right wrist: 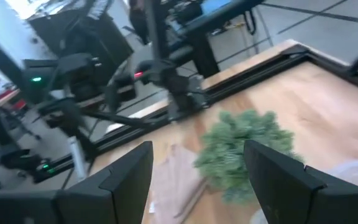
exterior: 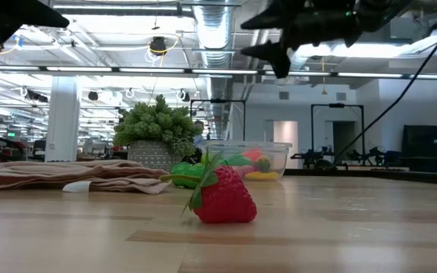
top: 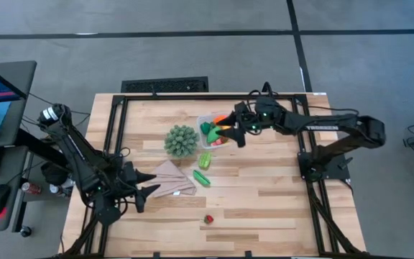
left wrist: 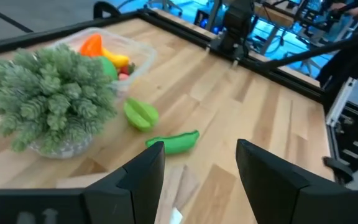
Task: Pick and placing Produce into tupperware
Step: Put the green beans into the transparent bin
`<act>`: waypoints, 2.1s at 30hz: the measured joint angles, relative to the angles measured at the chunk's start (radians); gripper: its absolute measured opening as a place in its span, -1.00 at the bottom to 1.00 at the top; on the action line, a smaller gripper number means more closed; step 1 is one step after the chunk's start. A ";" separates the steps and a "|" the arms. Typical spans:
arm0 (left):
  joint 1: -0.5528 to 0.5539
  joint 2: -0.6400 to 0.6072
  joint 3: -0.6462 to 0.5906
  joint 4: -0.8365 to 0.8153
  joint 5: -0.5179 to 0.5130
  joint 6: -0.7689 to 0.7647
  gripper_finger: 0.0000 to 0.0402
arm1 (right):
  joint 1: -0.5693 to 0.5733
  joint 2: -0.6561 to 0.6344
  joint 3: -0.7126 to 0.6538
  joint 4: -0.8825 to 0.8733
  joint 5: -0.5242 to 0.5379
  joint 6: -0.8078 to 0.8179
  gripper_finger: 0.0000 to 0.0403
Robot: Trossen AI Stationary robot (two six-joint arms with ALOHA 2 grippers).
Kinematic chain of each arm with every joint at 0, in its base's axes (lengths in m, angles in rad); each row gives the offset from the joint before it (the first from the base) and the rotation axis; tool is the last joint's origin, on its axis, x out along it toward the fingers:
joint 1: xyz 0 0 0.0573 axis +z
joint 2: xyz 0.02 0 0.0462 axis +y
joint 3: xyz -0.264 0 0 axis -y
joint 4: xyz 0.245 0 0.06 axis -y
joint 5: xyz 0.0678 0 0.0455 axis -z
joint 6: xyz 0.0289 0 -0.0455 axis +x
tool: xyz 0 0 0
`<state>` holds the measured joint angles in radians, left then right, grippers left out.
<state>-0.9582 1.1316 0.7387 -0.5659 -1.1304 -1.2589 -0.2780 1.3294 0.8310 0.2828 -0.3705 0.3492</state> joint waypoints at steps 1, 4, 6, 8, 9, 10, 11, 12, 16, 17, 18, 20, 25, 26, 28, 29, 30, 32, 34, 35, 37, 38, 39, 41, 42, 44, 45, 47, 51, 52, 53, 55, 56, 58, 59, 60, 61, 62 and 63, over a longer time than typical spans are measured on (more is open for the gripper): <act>0.006 0.000 0.000 0.000 -0.003 0.009 -0.06 | 0.013 -0.013 0.000 -0.019 0.000 0.000 0.21; 0.035 0.000 0.000 0.000 0.001 0.042 -0.06 | 0.056 -0.049 0.000 -0.074 0.000 0.000 0.21; 0.057 0.000 0.000 0.000 0.022 0.067 -0.06 | 0.086 -0.072 0.000 -0.130 0.000 0.002 0.21; 0.081 0.000 0.000 0.004 0.065 0.110 -0.06 | 0.119 -0.089 0.000 -0.184 0.000 0.010 0.21; 0.095 0.000 0.000 0.009 0.088 0.137 -0.06 | 0.135 -0.098 0.000 -0.211 0.000 0.016 0.21; 0.108 0.000 0.000 0.016 0.111 0.165 -0.06 | 0.151 -0.106 0.000 -0.236 0.000 0.020 0.21; 0.121 0.000 0.000 0.025 0.129 0.195 -0.06 | 0.166 -0.111 0.000 -0.257 0.000 0.028 0.21; 0.135 0.000 0.000 0.036 0.141 0.227 -0.06 | 0.182 -0.116 0.000 -0.280 0.000 0.040 0.21; 0.180 0.000 0.000 0.092 0.157 0.357 -0.06 | 0.244 -0.122 0.000 -0.345 0.000 0.083 0.21; 0.190 0.000 0.000 0.104 0.159 0.388 -0.06 | 0.258 -0.122 0.000 -0.359 0.000 0.094 0.21; 0.201 0.000 0.000 0.115 0.167 0.414 -0.06 | 0.273 -0.122 0.000 -0.369 0.000 0.103 0.21; 0.224 0.000 0.000 0.123 0.196 0.452 -0.06 | 0.300 -0.120 0.000 -0.388 0.001 0.119 0.21; 0.277 0.012 0.000 0.125 0.301 0.504 -0.06 | 0.358 -0.114 0.000 -0.434 0.023 0.132 0.21; 0.286 0.019 0.000 0.125 0.319 0.513 -0.06 | 0.369 -0.114 0.000 -0.450 0.037 0.143 0.21; 0.302 0.037 0.000 0.141 0.346 0.542 -0.06 | 0.388 -0.114 0.000 -0.472 0.059 0.157 0.21; 0.311 0.053 0.000 0.161 0.363 0.572 -0.06 | 0.397 -0.114 0.000 -0.480 0.062 0.164 0.21; 0.322 0.072 0.000 0.186 0.387 0.618 -0.06 | 0.406 -0.114 0.000 -0.494 0.068 0.172 0.21; 0.342 0.112 0.000 0.246 0.450 0.732 -0.06 | 0.426 -0.114 0.000 -0.521 0.088 0.180 0.21; 0.365 0.156 0.001 0.316 0.513 0.850 -0.06 | 0.446 -0.114 0.000 -0.540 0.109 0.186 0.21; 0.380 0.178 0.001 0.342 0.547 0.903 -0.06 | 0.454 -0.114 0.000 -0.551 0.117 0.192 0.21; 0.411 0.216 0.001 0.381 0.600 0.975 -0.06 | 0.470 -0.114 0.000 -0.568 0.138 0.208 0.21; 0.429 0.232 0.001 0.401 0.619 1.000 -0.06 | 0.478 -0.114 0.000 -0.573 0.140 0.219 0.21; 0.448 0.246 0.001 0.413 0.639 1.017 -0.06 | 0.485 -0.114 0.000 -0.580 0.141 0.229 0.21; 0.490 0.271 0.013 0.411 0.681 1.038 -0.06 | 0.503 -0.114 0.000 -0.600 0.147 0.252 0.21; 0.511 0.284 0.024 0.409 0.708 1.051 -0.06 | 0.514 -0.114 0.000 -0.612 0.154 0.263 0.21; 0.551 0.309 0.055 0.398 0.762 1.101 -0.06 | 0.539 -0.114 0.000 -0.641 0.176 0.286 0.21; 0.569 0.323 0.071 0.397 0.786 1.135 -0.06 | 0.552 -0.114 0.000 -0.656 0.188 0.300 0.21; 0.593 0.348 0.106 0.388 0.824 1.211 -0.06 | 0.581 -0.114 0.000 -0.686 0.211 0.325 0.21; 0.630 0.410 0.200 0.331 0.857 1.355 -0.06 | 0.643 -0.114 0.000 -0.731 0.262 0.388 0.21; 0.639 0.429 0.225 0.303 0.865 1.386 -0.06 | 0.659 -0.114 0.000 -0.737 0.275 0.402 0.21; 0.649 0.451 0.250 0.277 0.877 1.413 -0.06 | 0.675 -0.114 0.000 -0.742 0.289 0.416 0.21; 0.667 0.493 0.300 0.197 0.894 1.454 -0.06 | 0.706 -0.114 0.000 -0.746 0.319 0.440 0.21; 0.674 0.514 0.324 0.161 0.899 1.467 -0.06 | 0.721 -0.114 0.000 -0.747 0.336 0.451 0.21; 0.692 0.557 0.377 0.099 0.917 1.491 -0.06 | 0.751 -0.114 0.000 -0.748 0.374 0.475 0.21; 0.700 0.574 0.397 0.068 0.923 1.502 -0.06 | 0.765 -0.114 0.000 -0.749 0.394 0.487 0.21; 0.707 0.592 0.418 0.043 0.931 1.512 -0.06 | 0.779 -0.114 0.000 -0.751 0.416 0.497 0.21; 0.714 0.610 0.436 0.035 0.941 1.523 -0.06 | 0.793 -0.114 0.000 -0.754 0.434 0.508 0.21; 0.720 0.624 0.452 0.026 0.947 1.533 -0.06 | 0.805 -0.114 0.000 -0.756 0.453 0.518 0.21; 0.727 0.635 0.466 0.015 0.951 1.542 -0.06 | 0.818 -0.114 0.000 -0.757 0.471 0.528 0.21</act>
<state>-0.2316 1.7667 1.2046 -0.5506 -0.1798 0.2835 0.5395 1.2152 0.8307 -0.4747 0.1009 0.8769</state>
